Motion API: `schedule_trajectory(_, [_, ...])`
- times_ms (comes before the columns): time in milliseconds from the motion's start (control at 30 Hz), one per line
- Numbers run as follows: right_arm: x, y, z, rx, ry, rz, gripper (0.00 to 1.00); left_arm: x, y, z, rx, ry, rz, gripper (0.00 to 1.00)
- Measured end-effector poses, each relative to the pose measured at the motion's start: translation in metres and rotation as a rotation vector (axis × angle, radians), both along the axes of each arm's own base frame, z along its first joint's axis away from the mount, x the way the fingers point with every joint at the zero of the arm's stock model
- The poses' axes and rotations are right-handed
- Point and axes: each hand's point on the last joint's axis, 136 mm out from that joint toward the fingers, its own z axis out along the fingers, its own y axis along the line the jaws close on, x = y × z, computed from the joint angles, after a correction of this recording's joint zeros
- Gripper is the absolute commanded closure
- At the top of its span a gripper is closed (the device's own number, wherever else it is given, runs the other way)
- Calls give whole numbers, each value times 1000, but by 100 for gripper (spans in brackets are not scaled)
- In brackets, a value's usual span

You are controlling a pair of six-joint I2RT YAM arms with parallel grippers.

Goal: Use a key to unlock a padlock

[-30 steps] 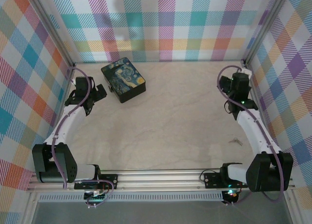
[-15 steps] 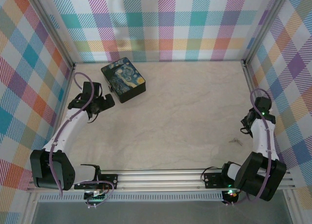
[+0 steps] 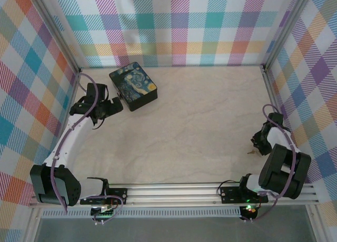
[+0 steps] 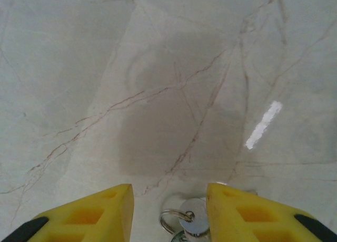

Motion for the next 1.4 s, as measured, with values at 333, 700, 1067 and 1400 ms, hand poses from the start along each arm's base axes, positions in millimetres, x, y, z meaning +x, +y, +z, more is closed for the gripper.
schedule_trajectory(333, [4,11,-9,73,-9,10,66,7,3,16,13,-39,17,0])
schedule_trajectory(700, [25,54,-7,76,-25,103,65,14,2,6,4,-16,30,0])
schedule_trajectory(1067, [108,177,15,250,-79,336,54,15,0,-2,-9,-9,33,0])
schedule_trajectory(1400, [70,118,49,240,-71,226,49,-3,-13,-34,-60,76,31,0])
